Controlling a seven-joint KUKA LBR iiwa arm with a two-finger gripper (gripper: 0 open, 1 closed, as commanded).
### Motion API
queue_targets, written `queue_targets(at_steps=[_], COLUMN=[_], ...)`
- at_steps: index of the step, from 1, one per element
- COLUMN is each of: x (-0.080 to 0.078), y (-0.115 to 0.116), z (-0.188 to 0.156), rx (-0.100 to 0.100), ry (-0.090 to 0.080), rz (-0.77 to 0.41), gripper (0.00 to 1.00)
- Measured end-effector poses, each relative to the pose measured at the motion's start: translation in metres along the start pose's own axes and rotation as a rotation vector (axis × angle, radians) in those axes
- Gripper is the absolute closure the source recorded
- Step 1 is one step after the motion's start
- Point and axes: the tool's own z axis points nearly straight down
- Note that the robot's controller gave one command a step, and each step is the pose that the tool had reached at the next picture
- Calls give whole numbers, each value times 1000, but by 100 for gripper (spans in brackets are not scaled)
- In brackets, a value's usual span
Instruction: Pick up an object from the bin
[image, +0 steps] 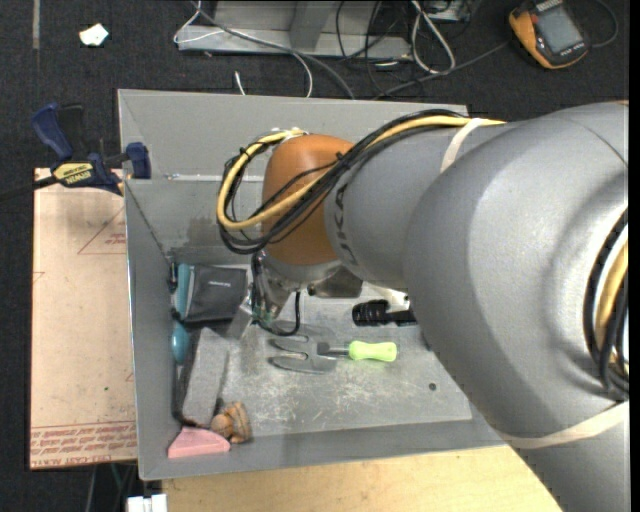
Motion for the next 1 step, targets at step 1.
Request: queue_targets(at_steps=[1], x=[0], y=[1], z=[-20], rx=[-2], ry=[-2], rz=[0], gripper=[100])
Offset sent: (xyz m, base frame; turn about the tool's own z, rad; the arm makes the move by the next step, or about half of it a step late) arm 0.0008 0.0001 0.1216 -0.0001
